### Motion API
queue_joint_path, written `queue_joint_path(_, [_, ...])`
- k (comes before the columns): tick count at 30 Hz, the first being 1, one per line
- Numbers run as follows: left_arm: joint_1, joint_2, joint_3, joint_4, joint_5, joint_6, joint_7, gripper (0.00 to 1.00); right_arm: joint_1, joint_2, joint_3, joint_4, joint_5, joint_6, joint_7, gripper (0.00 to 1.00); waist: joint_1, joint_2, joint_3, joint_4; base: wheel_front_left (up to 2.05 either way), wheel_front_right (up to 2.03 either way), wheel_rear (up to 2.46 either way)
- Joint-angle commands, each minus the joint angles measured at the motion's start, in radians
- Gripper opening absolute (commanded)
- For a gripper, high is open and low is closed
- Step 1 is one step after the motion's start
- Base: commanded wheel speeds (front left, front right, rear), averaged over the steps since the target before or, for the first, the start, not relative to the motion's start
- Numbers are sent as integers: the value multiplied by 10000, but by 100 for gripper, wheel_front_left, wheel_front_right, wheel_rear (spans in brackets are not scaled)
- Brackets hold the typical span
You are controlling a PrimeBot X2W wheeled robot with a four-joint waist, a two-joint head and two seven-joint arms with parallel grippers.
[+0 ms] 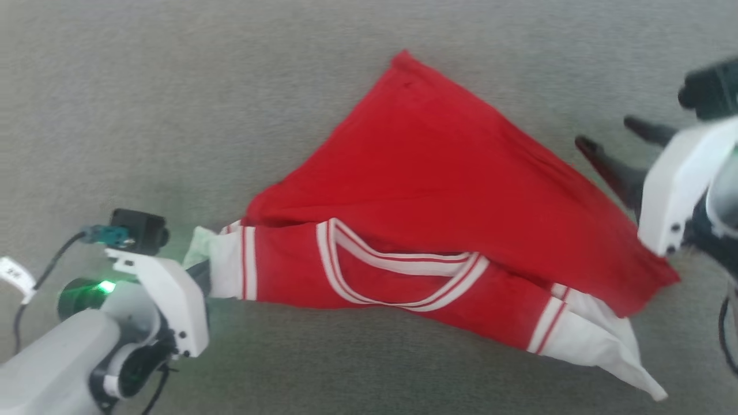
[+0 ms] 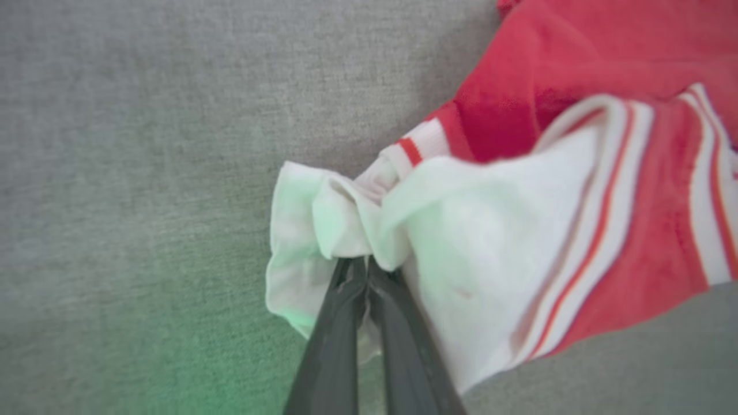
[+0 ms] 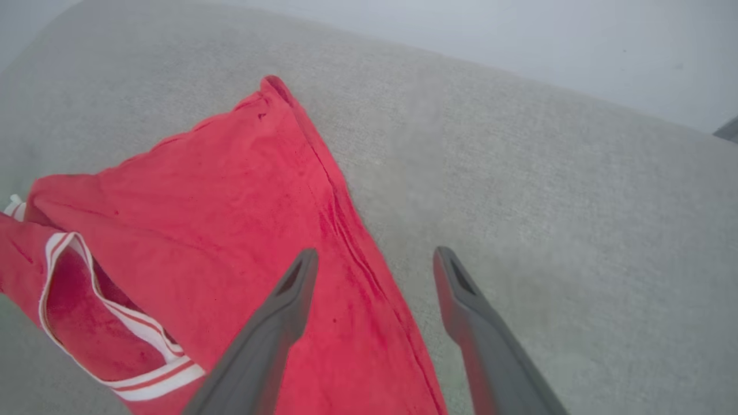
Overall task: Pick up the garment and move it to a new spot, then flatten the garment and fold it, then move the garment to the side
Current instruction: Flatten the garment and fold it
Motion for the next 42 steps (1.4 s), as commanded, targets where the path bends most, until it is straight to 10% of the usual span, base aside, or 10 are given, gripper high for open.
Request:
queue_joint_path(1, [38, -226, -279, 144, 80, -90, 190, 0, -397, -81, 128, 270, -17, 3, 85, 100, 0, 0, 112, 424, 0, 0, 0])
queue_joint_path(27, [-1652, -3010, -1166, 2858, 674, -1793, 94, 0, -5350, -670, 4042, 8677, 609, 2, 1337, 100, 0, 0, 1359, 3662, 0, 0, 0])
queue_joint_path(29, [-1703, -3105, -1164, 3058, 653, -1874, 61, 0, -5207, -666, 4378, 9069, 684, 2, 1541, 0, 0, 0, 1358, 3673, 0, 0, 0])
queue_joint_path(42, [-2768, -2140, -553, 3193, 659, -2034, 259, 0, -6491, -779, 4845, 8660, 1620, 2, -3, 0, 0, 0, 562, 2361, 0, 0, 0])
